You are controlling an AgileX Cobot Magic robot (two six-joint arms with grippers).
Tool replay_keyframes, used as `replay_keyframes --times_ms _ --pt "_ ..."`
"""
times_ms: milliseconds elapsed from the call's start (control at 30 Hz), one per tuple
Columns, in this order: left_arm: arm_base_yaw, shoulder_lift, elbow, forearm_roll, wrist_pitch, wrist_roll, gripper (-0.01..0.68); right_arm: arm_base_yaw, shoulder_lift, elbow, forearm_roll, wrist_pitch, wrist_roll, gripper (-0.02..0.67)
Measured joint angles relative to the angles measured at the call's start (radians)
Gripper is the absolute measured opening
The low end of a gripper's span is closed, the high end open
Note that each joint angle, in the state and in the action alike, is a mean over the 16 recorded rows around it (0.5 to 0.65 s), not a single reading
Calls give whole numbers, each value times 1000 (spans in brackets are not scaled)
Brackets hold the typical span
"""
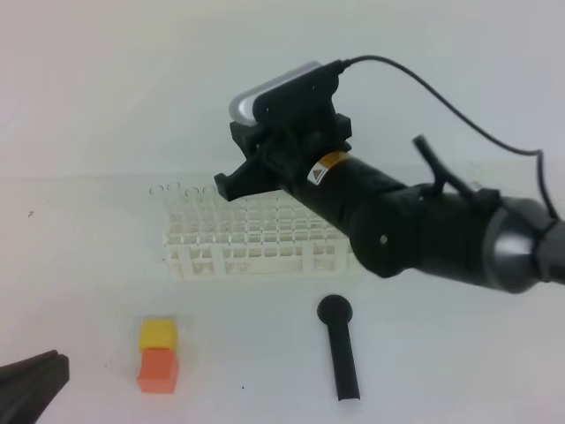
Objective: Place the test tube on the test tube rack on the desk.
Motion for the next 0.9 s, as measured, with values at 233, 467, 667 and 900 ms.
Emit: replay_keyframes --times_ms 233,467,667,900 --pt "0 0 0 0 0 0 -1 12 86 -2 -30 -189 43 113" --pt "0 0 0 0 0 0 -1 21 121 -2 -30 -264 64 113" --pt "0 0 0 1 0 0 -1 31 133 -2 -31 -282 74 113" --pt "0 0 0 4 0 0 -1 41 154 -3 -32 -286 74 113"
